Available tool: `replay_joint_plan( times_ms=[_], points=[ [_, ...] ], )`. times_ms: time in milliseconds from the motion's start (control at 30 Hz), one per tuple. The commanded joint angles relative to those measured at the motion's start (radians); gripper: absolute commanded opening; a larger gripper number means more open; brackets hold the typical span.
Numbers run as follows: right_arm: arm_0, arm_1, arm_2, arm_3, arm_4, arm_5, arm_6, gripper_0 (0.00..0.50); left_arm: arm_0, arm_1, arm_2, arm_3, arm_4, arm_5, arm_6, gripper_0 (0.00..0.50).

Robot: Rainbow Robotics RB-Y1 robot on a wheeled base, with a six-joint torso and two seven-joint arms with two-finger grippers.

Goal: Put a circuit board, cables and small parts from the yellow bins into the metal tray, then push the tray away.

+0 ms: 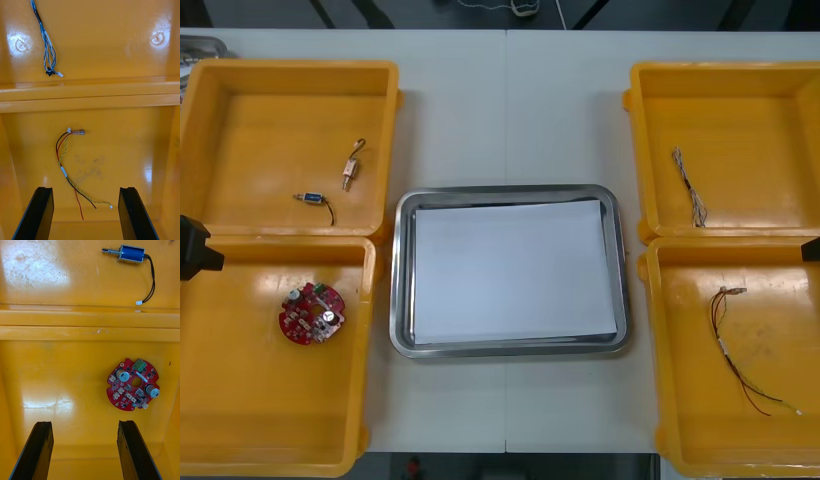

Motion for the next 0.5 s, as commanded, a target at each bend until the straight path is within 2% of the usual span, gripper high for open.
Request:
replay_joint_plan(
  times_ms=[33,500],
  points=[
    [-0.018,-0.04,0.011,-0.028,0.001,0.003,0.029,0.5,0.019,-0.009,-0.003,-0.004,0.008,0.009,0.074,0.5],
    [-0.018,-0.04,0.011,-0.028,0.001,0.003,0.029,0.5,0.019,-0.009,-0.003,-0.004,0.008,0.009,0.074,0.5]
  ],
)
